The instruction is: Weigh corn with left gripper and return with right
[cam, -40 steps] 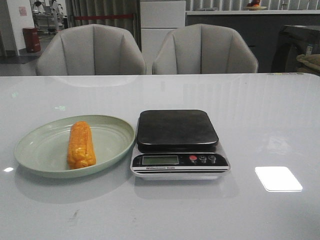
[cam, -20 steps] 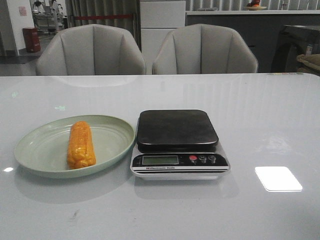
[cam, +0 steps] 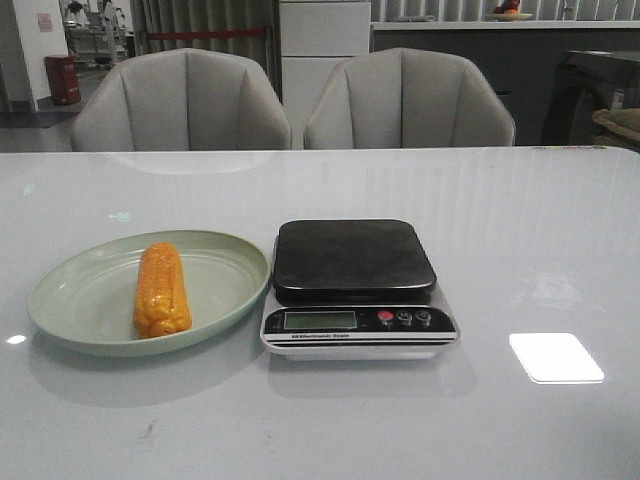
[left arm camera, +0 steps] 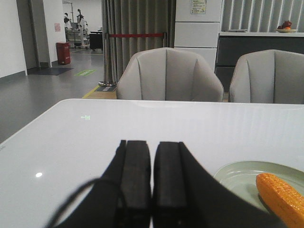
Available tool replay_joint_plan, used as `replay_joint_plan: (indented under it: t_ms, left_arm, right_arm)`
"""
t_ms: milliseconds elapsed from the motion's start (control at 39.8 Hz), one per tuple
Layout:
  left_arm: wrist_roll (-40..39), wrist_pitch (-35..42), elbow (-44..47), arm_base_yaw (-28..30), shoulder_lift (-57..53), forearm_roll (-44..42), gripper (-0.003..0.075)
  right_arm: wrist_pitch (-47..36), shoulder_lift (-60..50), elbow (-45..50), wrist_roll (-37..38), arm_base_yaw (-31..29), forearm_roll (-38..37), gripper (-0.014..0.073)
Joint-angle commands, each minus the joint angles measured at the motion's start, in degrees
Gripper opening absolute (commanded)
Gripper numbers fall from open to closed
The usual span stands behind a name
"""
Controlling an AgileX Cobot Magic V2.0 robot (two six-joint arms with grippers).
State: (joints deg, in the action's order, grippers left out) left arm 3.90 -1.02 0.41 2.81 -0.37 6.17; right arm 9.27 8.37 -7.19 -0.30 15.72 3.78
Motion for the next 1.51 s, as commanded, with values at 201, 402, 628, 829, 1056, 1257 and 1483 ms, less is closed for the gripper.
replay_joint_plan:
  t_ms: [201, 402, 628, 829, 1056, 1257, 1483]
  left_arm:
    - [-0.1, 4.4, 1.7, 0.1, -1.2, 0.0, 0.0113]
    - [-0.1, 4.4, 1.7, 0.1, -1.2, 0.0, 0.0113]
    - [-0.1, 4.4, 1.7, 0.1, -1.1, 0.0, 0.0113]
    - [-0.1, 4.4, 1.7, 0.1, -1.1, 0.0, 0.0113]
    - [-0.1, 4.4, 1.7, 0.1, -1.1, 0.0, 0.0113]
    - [-0.1, 4.4, 1.7, 0.1, -1.1, 0.0, 0.0113]
    - [-0.1, 4.4, 1.7, 0.1, -1.1, 0.0, 0.0113]
  right_arm:
    - [-12.1, -2.9, 6.2, -0.5, -7.5, -2.1, 0.0158]
    - [-13.0, -9.2, 9.3, -0.5, -8.6, -2.1, 0.0158]
    - [-12.8, -10.0, 9.3, -0.5, -8.6, -2.2, 0.0158]
    - [-12.8, -10.0, 9.3, -0.5, -8.6, -2.2, 0.0158]
    - [-12.8, -10.0, 9.3, -0.5, -8.6, -2.2, 0.0158]
    - [-12.8, -10.0, 9.3, -0.5, -8.6, -2.2, 0.0158]
    - [-12.8, -10.0, 9.3, -0.5, -8.6, -2.2, 0.0158]
